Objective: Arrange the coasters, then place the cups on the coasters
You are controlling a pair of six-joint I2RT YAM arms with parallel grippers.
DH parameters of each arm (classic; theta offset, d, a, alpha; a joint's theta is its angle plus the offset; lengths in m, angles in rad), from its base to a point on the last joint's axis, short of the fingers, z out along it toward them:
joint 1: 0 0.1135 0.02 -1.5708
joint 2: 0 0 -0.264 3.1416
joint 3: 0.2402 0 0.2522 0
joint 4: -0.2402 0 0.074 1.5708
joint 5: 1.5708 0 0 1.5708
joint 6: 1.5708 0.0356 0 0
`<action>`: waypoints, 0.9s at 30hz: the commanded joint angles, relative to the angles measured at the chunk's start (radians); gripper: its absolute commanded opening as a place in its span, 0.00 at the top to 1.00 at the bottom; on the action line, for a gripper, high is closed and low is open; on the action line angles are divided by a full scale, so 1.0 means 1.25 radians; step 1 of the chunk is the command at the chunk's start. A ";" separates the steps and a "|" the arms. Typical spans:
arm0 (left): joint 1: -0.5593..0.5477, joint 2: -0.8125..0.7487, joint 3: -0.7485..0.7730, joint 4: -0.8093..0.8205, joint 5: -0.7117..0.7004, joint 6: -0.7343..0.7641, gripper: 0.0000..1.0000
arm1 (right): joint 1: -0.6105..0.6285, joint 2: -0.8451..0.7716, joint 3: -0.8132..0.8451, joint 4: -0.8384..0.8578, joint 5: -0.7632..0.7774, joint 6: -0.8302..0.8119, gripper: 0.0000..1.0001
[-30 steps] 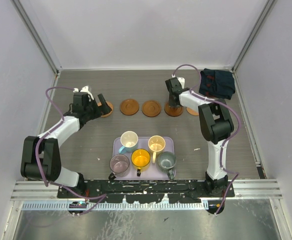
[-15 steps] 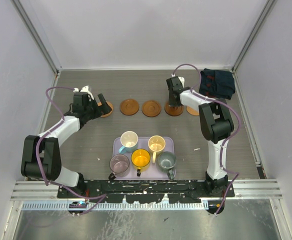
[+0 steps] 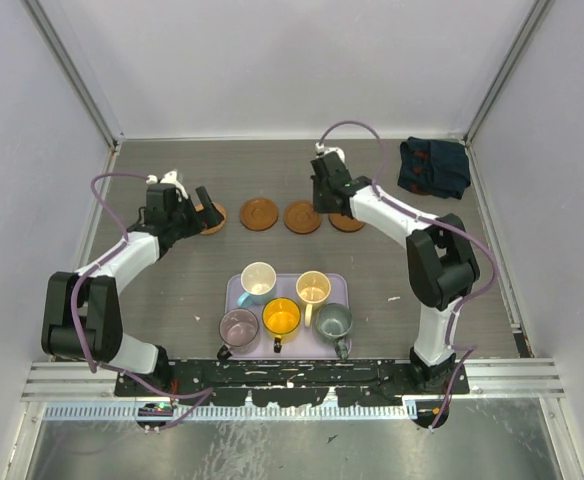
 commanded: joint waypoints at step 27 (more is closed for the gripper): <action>-0.003 -0.034 -0.004 0.040 -0.001 0.014 0.02 | 0.131 0.098 -0.017 0.013 -0.089 0.049 0.99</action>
